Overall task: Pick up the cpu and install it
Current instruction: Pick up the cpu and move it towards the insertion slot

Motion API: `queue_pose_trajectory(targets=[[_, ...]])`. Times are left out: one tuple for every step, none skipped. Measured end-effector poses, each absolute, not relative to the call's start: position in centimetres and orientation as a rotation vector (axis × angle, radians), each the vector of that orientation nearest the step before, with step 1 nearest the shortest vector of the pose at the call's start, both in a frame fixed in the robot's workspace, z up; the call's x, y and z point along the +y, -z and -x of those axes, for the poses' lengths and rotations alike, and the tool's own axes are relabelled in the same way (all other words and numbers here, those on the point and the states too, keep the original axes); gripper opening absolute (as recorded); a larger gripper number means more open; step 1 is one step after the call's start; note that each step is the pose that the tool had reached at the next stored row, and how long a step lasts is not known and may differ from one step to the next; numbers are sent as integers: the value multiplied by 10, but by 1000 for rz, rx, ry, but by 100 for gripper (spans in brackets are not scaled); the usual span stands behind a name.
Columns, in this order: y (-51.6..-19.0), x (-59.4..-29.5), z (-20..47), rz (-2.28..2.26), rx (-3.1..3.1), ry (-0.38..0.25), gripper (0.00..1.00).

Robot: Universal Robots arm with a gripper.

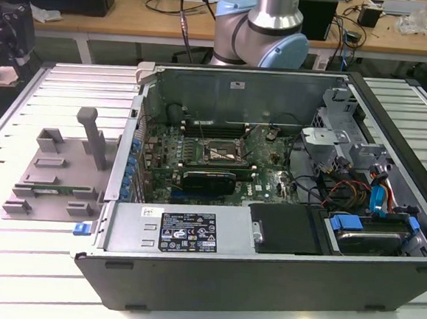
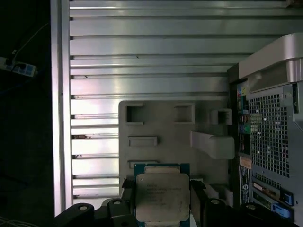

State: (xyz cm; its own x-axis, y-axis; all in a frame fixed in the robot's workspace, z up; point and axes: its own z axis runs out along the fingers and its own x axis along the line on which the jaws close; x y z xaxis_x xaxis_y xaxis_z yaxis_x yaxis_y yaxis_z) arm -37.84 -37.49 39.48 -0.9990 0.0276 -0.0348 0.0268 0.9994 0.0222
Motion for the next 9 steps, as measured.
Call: queue_pose_trajectory(targets=[[-395, -375, 375, -42, 3106, -34, 55], [-395, -375, 372, -42, 3106, -34, 55], [-395, -375, 370, -42, 3106, -34, 55], [-395, -375, 367, -43, 3106, -34, 55], [-395, -375, 366, -42, 3106, -34, 55], [-395, -375, 363, -43, 3106, -34, 55], [-395, -375, 361, -43, 3106, -34, 55], [-395, -375, 358, -43, 3106, -34, 55], [-395, -376, 356, -43, 3106, -34, 55]])
